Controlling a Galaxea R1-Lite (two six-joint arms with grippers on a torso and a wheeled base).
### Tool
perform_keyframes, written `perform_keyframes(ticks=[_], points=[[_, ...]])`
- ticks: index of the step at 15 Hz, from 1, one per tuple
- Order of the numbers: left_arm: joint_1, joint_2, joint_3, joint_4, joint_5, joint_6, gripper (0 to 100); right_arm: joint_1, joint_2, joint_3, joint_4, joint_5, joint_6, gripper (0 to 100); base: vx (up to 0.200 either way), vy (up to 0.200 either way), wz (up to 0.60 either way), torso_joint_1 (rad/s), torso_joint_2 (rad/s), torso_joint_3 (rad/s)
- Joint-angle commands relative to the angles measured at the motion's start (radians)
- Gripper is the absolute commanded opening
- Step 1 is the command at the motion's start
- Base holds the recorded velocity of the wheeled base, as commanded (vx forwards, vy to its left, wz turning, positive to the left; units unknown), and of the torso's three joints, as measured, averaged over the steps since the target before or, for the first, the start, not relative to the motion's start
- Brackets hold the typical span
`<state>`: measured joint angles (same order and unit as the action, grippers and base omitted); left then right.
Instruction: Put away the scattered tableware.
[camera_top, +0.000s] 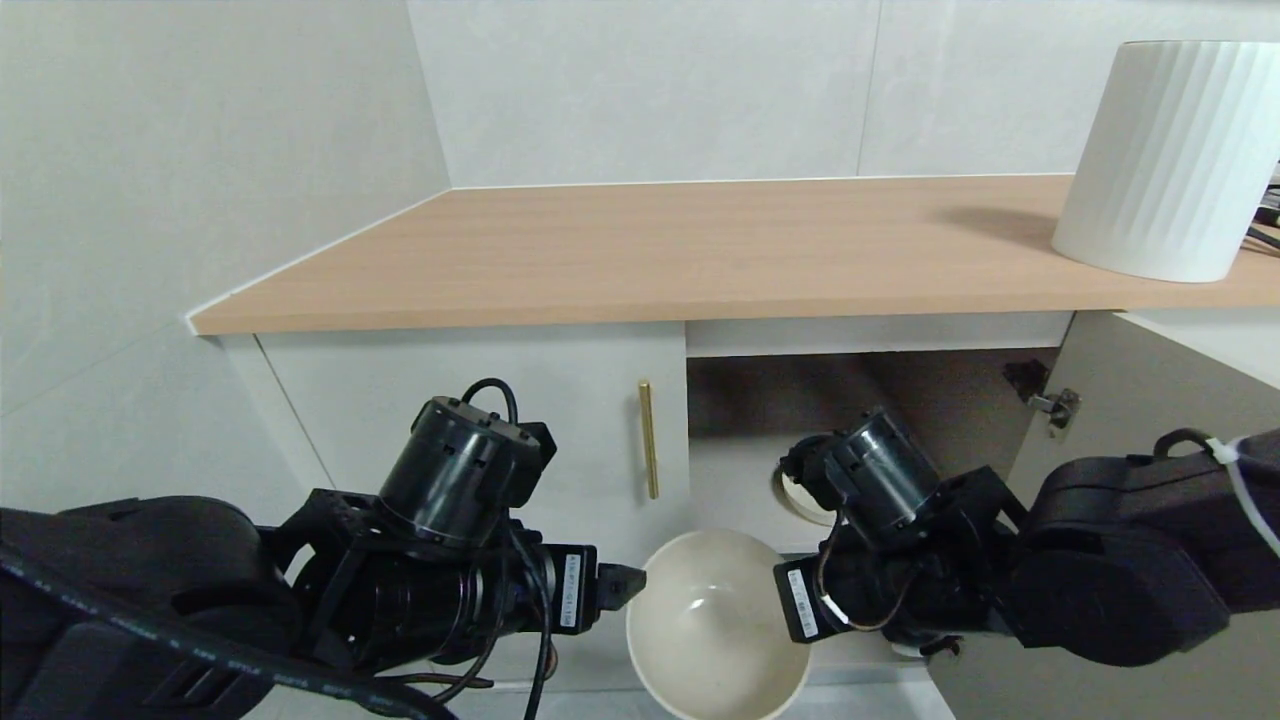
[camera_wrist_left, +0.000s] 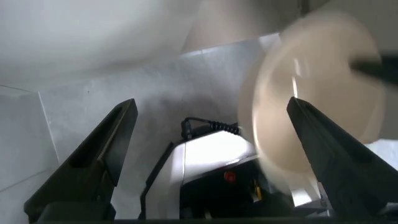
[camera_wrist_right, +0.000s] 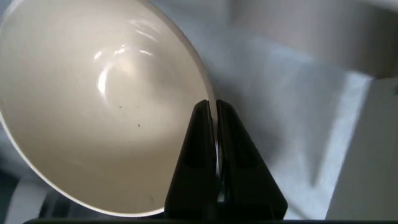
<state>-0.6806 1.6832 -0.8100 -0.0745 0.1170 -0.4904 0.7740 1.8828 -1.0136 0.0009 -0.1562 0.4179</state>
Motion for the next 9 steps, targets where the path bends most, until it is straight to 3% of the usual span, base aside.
perform_keyframes(ticks=[1,3,9], points=[[0.003,-0.010,-0.001,-0.001,0.001,0.000,100,-0.084,0.084,0.047,-0.105,-0.042,0.013,0,0.000,0.000,0.00,0.000,0.00,0.000],[0.003,-0.014,-0.001,-0.001,0.001,0.000,100,-0.191,0.157,0.089,-0.283,-0.045,0.018,0,0.000,0.000,0.00,0.000,0.00,0.000],[0.004,-0.023,-0.001,-0.001,0.001,0.000,100,-0.358,0.302,0.078,-0.634,-0.051,0.059,0,0.000,0.000,0.00,0.000,0.00,0.000]])
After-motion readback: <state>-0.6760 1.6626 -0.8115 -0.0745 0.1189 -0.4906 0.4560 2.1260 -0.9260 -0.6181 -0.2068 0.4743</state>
